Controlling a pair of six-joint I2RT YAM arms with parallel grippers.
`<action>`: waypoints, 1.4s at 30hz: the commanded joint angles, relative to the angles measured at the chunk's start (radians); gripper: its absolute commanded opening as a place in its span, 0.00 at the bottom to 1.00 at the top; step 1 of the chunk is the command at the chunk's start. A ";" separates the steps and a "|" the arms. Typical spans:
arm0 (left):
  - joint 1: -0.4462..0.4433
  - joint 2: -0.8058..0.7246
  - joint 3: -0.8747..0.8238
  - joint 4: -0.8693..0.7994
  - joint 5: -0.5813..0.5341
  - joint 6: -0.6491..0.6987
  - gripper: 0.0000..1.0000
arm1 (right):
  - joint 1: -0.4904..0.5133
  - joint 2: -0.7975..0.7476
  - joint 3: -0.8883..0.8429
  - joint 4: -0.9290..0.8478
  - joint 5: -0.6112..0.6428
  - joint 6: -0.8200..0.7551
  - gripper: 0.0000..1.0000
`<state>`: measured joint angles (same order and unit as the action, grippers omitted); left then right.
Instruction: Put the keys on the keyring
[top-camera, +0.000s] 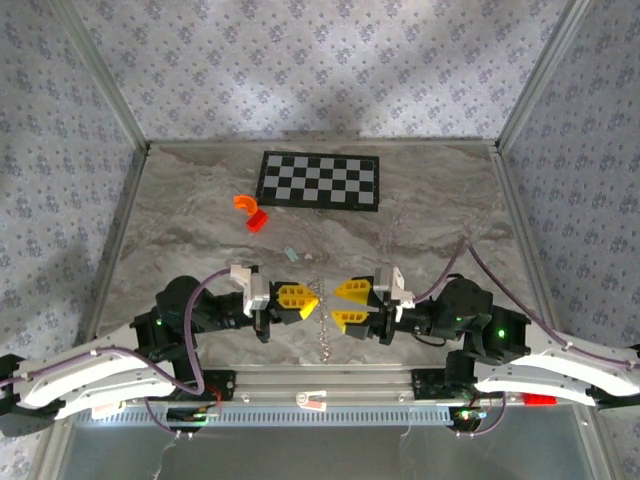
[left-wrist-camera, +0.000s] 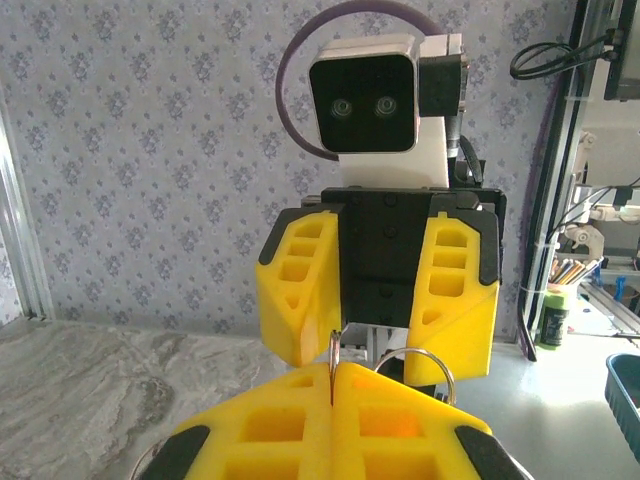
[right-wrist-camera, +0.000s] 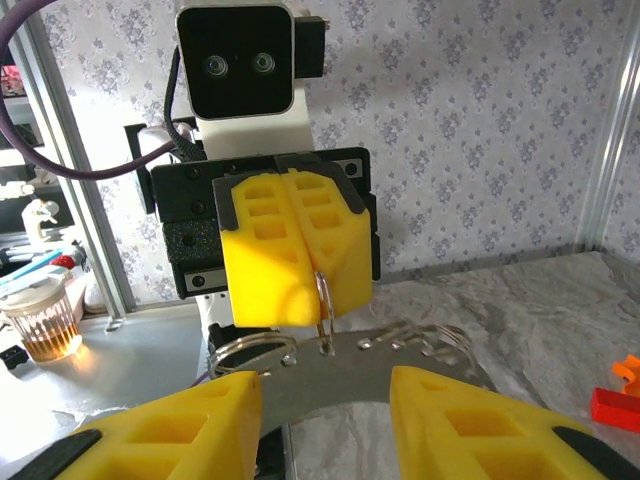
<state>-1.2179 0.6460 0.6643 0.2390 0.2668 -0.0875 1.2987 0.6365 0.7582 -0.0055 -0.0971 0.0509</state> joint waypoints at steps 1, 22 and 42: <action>-0.006 -0.005 0.032 0.064 0.024 -0.002 0.00 | 0.007 0.008 0.034 0.049 -0.032 -0.016 0.40; -0.006 0.021 0.022 0.101 0.054 -0.015 0.00 | 0.005 0.003 0.016 0.072 0.003 -0.013 0.18; -0.006 -0.026 0.149 -0.402 -0.134 0.131 0.28 | 0.006 0.065 0.259 -0.383 0.130 -0.122 0.00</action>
<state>-1.2194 0.6506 0.7246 0.0265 0.2092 -0.0280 1.3003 0.6914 0.9001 -0.2237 -0.0303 -0.0189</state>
